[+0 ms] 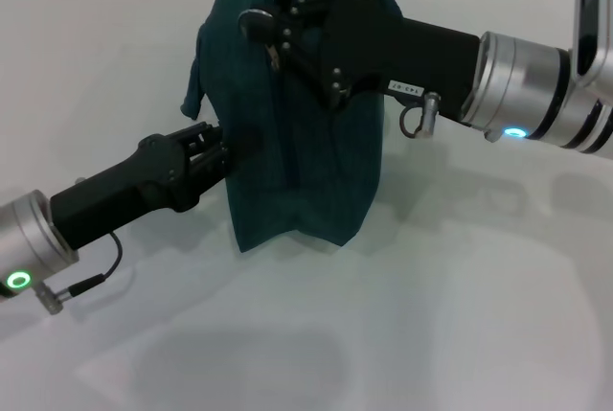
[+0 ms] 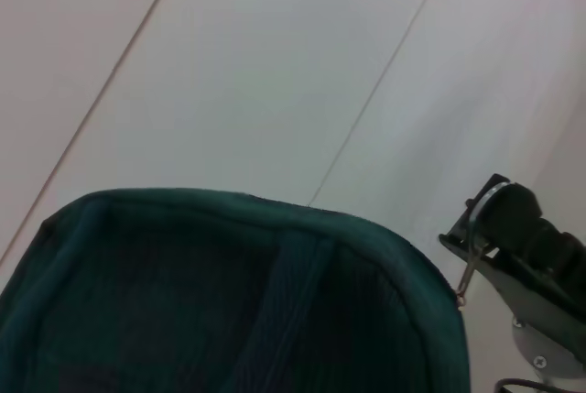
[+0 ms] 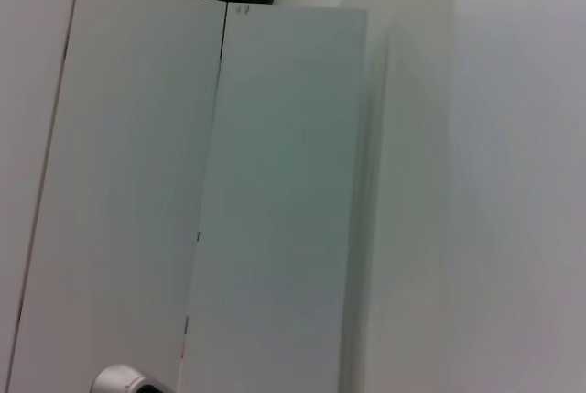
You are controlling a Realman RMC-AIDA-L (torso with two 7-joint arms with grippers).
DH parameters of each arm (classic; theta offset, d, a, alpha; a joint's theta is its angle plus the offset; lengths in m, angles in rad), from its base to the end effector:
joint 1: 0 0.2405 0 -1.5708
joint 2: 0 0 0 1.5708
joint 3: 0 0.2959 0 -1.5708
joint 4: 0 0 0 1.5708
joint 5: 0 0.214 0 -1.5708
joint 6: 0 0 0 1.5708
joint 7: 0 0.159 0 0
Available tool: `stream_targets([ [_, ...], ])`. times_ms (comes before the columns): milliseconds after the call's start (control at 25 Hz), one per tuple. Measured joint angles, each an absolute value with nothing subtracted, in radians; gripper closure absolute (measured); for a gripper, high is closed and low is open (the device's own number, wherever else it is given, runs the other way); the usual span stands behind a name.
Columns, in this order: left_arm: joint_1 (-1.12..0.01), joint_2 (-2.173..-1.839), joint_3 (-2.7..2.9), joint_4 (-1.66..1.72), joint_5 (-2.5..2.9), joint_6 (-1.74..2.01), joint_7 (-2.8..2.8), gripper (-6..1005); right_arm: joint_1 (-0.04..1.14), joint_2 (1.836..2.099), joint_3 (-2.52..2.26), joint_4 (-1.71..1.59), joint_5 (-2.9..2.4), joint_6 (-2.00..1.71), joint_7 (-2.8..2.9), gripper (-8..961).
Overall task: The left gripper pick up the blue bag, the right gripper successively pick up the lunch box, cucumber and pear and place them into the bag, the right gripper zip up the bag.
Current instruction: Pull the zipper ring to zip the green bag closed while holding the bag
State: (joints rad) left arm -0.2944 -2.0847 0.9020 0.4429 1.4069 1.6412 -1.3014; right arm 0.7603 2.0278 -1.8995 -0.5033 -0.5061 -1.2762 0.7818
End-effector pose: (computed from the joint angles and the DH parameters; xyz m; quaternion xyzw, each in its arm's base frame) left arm -0.3112 0.2862 -0.0369 -0.8205 -0.3142 -0.4518 0.1550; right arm 0.1101 0.3880 -0.0951 -0.8882 -0.0402 0.4415 0.1206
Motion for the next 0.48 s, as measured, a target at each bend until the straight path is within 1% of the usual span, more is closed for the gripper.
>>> stream_targets([
  [480, -0.302, -2.083, 0.951, 0.442, 1.408, 1.652, -1.19, 812, 0.76, 2.023, -1.862, -0.494, -0.506, -1.279, 0.875, 947],
])
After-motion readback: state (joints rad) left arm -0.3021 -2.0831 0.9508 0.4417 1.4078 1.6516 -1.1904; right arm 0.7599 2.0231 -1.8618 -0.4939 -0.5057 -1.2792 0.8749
